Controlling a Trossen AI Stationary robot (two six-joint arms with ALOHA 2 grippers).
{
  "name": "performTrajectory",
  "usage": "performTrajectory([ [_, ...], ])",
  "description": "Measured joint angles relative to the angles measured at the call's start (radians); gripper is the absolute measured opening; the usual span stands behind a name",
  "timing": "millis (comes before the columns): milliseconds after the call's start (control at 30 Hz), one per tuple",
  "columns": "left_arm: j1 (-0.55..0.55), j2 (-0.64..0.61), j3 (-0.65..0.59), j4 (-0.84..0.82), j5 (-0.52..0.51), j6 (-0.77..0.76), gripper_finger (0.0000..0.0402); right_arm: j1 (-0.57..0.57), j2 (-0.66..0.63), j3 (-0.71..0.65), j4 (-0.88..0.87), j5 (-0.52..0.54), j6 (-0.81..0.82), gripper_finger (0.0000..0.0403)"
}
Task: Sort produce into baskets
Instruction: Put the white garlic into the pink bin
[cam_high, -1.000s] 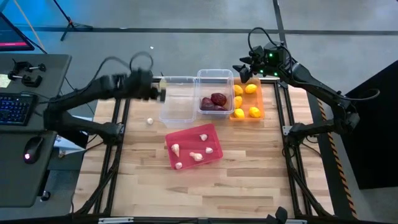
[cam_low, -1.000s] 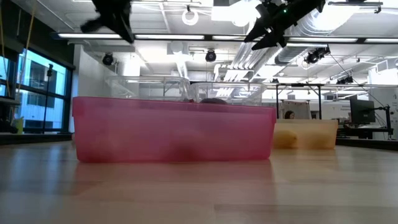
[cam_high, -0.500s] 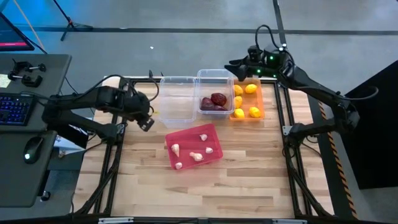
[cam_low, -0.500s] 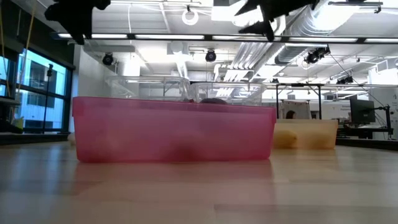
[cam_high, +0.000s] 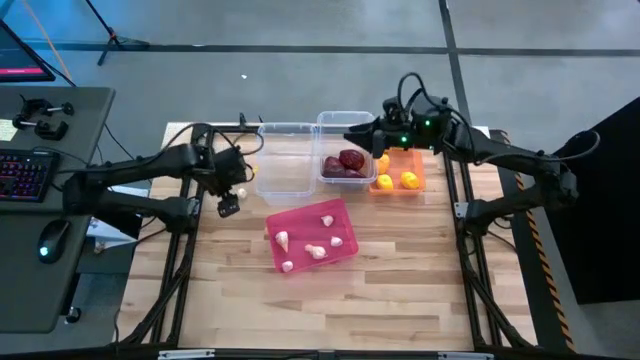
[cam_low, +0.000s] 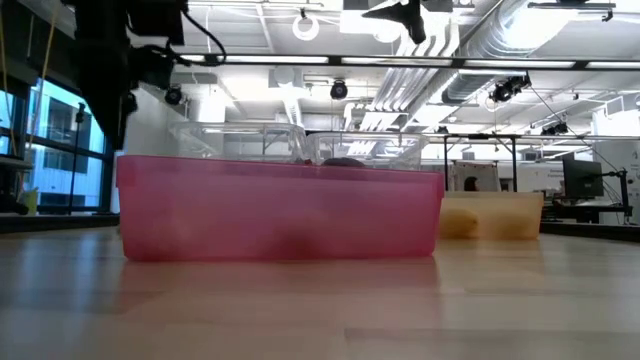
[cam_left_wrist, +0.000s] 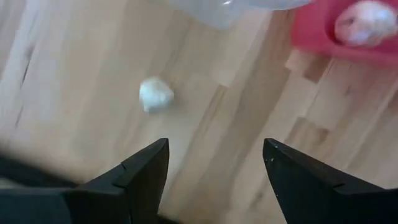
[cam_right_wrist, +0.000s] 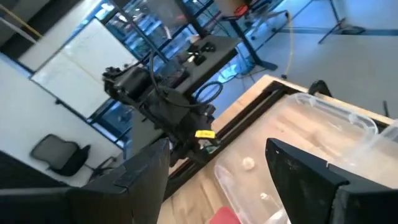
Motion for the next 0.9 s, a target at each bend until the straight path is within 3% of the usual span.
performTrajectory([
  [200, -0.008, 0.027, -0.094, 0.139, -0.056, 0.26, 0.0248, 0.058, 0.0, 0.0, -0.026, 0.155, -0.024, 0.0257],
  [367, -0.008, 0.023, -0.151, 0.213, -0.109, 0.39, 0.0248, 0.071, 0.0, 0.0, -0.041, 0.161, -0.026, 0.0257],
  [667, 0.08, -0.052, -0.177, 0.244, -0.145, 0.395, 0.0248, 0.085, 0.0, 0.0, -0.121, 0.161, -0.031, 0.0257],
  [900, 0.186, -0.08, -0.295, 0.25, -0.142, 0.628, 0.0248, 0.085, 0.0, 0.0, -0.12, 0.162, -0.03, 0.0257],
])
